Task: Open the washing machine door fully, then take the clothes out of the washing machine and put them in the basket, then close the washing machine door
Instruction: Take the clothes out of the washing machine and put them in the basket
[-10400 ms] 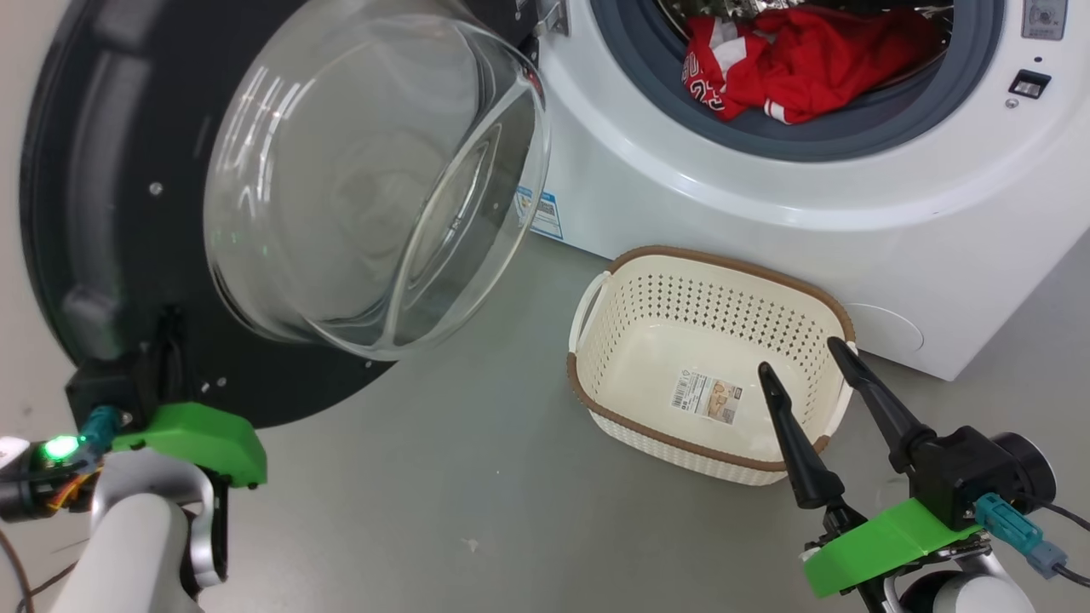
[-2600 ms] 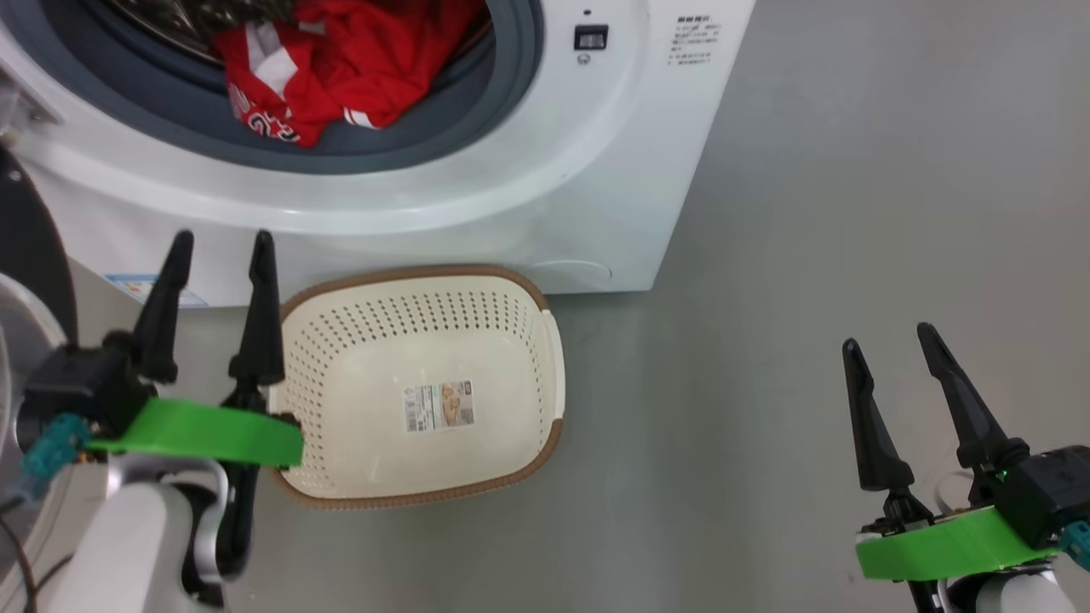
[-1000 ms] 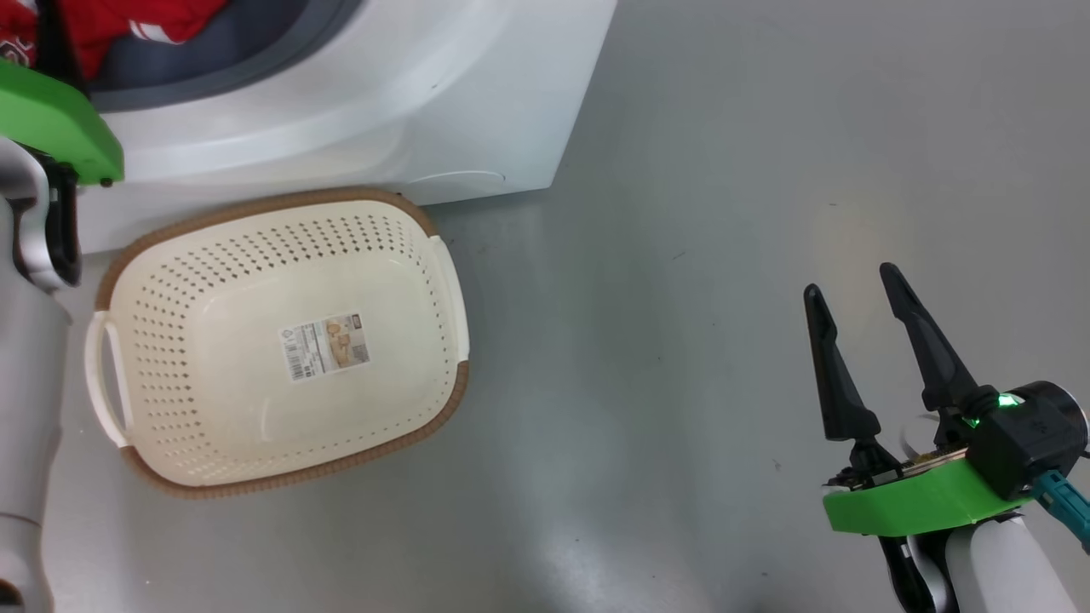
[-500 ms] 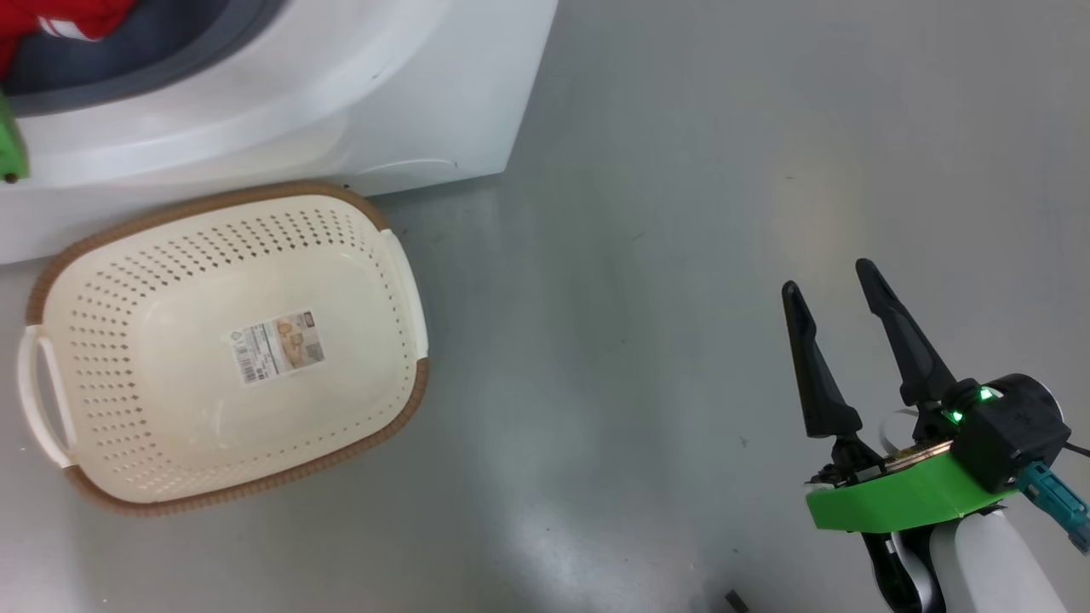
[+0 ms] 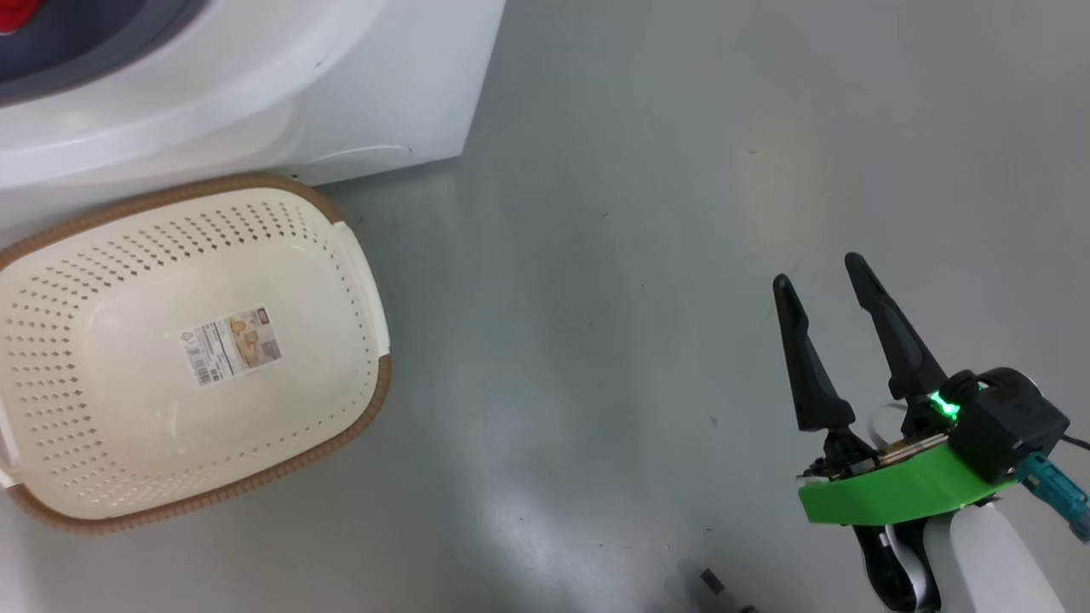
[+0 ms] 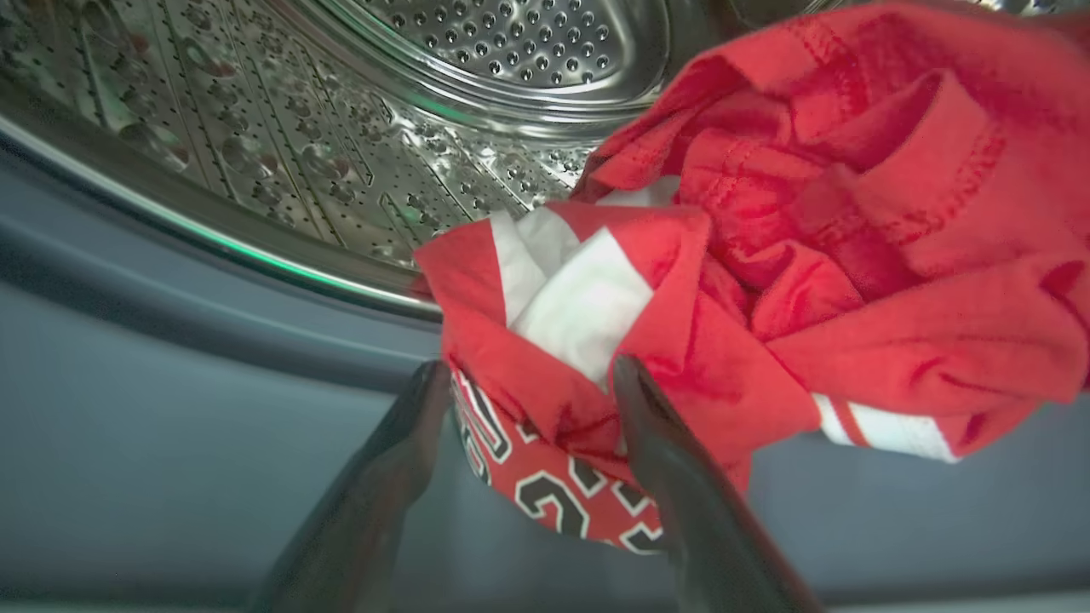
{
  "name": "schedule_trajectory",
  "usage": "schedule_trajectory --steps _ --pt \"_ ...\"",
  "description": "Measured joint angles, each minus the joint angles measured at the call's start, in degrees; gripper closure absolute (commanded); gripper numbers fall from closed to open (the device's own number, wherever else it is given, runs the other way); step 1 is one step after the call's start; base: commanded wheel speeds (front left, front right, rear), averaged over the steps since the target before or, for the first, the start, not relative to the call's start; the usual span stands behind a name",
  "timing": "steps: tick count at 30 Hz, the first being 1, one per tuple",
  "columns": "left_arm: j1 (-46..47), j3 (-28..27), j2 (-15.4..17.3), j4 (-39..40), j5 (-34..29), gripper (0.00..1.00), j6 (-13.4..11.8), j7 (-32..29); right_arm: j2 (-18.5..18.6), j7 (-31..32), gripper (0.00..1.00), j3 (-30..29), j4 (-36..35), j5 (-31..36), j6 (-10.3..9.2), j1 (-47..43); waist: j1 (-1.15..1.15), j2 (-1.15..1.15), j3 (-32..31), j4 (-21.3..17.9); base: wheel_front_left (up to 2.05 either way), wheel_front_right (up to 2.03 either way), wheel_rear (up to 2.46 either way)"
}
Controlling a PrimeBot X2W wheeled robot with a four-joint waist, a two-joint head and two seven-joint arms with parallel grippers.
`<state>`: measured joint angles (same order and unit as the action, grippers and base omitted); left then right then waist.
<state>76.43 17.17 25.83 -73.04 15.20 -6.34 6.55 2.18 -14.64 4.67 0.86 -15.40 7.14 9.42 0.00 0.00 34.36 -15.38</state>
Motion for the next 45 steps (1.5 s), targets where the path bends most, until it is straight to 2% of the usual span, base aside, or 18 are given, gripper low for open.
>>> schedule_trajectory --steps 13,14,15,16,21,35,41,45 --pt "0.1 1.3 0.8 -0.6 0.0 0.00 -0.8 -2.9 0.0 0.0 0.00 0.3 0.0 -1.3 0.00 0.6 0.00 0.00 1.4 -1.0 0.00 0.00 0.00" --pt "0.1 1.4 0.8 -0.6 0.0 0.16 -0.8 -3.0 0.0 0.0 0.00 0.3 0.0 -1.3 0.00 0.7 0.00 0.00 1.4 -0.9 0.00 0.00 0.00" --pt "0.1 1.4 0.8 -0.6 0.1 0.71 -0.8 -3.0 0.0 0.0 0.00 0.3 0.0 -1.3 0.00 0.7 0.00 0.00 1.4 -0.8 0.00 0.00 0.00" --pt "0.1 1.4 0.7 -0.6 0.2 1.00 -0.8 -3.0 0.0 0.0 0.00 0.3 0.0 -1.3 0.00 0.7 0.00 0.00 1.4 -0.7 0.00 0.00 0.00" --pt "0.1 1.4 0.5 -0.7 1.3 1.00 -0.5 -2.2 0.0 0.0 0.00 0.3 0.0 -1.3 0.00 1.0 0.00 0.00 1.5 -0.2 0.00 0.00 0.00" --pt "-0.4 -0.2 -0.5 1.3 4.8 1.00 1.9 6.1 0.0 0.0 0.00 0.2 0.4 -1.5 0.00 1.5 0.00 0.00 0.5 1.6 0.00 0.00 0.00" --pt "-3.0 -0.4 -0.3 4.6 5.6 1.00 2.8 7.4 0.0 0.0 0.00 0.2 0.6 -1.8 0.00 1.5 0.00 0.00 -0.2 2.1 0.00 0.00 0.00" --pt "-6.0 -0.5 0.1 9.6 5.6 1.00 2.9 7.7 0.0 0.0 0.00 0.1 0.6 -1.9 0.00 1.5 0.00 0.00 -1.0 2.4 0.00 0.00 0.00"
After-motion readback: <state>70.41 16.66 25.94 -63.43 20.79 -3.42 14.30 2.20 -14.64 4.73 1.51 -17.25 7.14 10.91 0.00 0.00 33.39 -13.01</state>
